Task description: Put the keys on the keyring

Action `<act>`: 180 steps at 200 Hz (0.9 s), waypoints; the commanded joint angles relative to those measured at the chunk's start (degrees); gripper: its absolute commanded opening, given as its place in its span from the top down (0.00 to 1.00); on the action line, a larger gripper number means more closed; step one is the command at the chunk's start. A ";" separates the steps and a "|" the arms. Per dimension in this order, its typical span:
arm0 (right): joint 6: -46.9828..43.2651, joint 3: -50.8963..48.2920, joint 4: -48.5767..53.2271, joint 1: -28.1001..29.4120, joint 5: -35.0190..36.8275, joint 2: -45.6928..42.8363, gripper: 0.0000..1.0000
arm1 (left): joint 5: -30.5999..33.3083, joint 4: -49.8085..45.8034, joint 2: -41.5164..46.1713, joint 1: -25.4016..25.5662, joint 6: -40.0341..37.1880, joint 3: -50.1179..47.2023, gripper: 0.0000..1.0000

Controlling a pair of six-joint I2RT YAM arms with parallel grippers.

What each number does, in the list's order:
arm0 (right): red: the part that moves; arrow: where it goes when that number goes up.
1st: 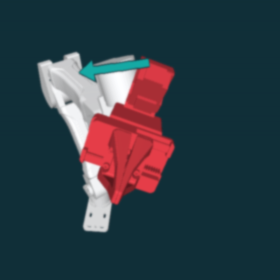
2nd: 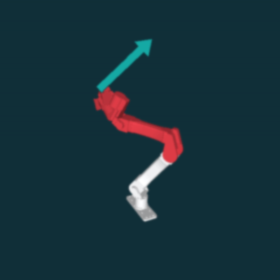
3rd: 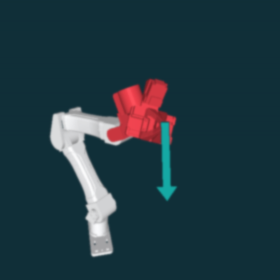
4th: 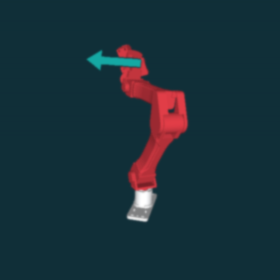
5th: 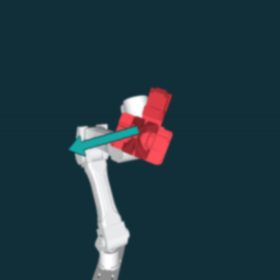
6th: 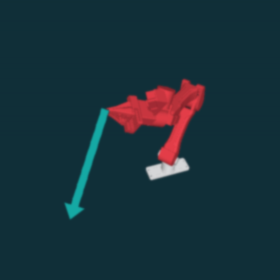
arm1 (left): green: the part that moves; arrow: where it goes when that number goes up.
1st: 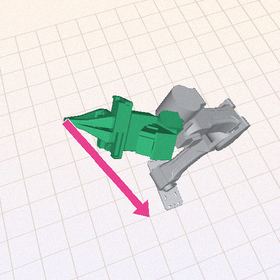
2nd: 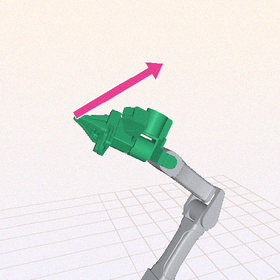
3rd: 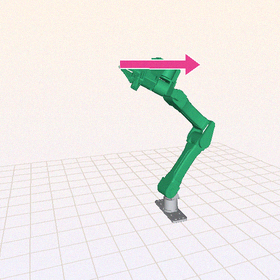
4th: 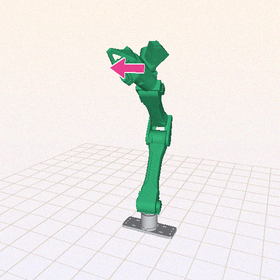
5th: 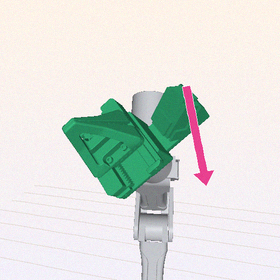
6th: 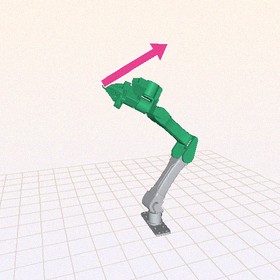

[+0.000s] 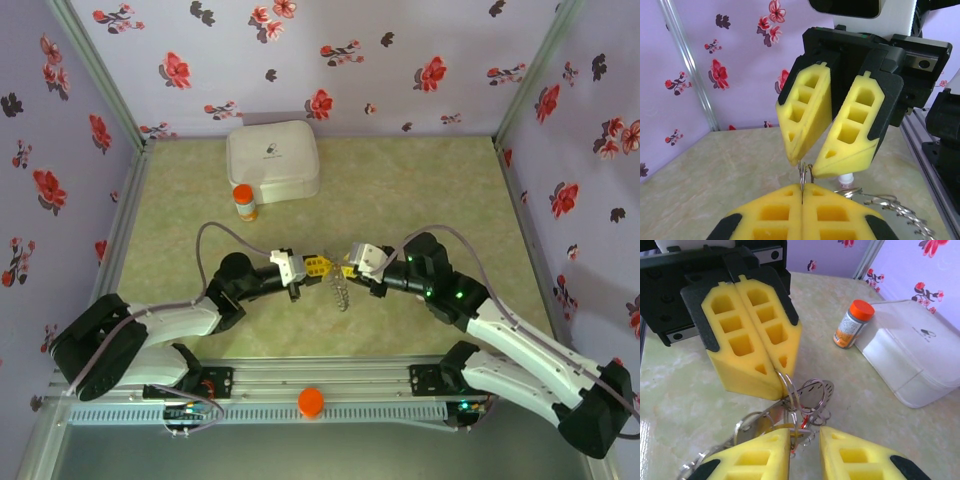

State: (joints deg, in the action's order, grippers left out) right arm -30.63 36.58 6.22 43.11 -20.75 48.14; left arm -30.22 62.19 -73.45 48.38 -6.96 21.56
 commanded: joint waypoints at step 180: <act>-9.20 0.72 2.73 6.79 5.50 2.51 0.99 | 3.13 7.32 -0.05 -0.92 7.88 0.94 1.00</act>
State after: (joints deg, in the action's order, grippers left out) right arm -38.92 36.84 7.14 48.45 -15.11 51.00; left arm -30.04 63.13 -73.67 48.10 -0.30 21.56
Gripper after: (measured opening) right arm 0.064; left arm 0.060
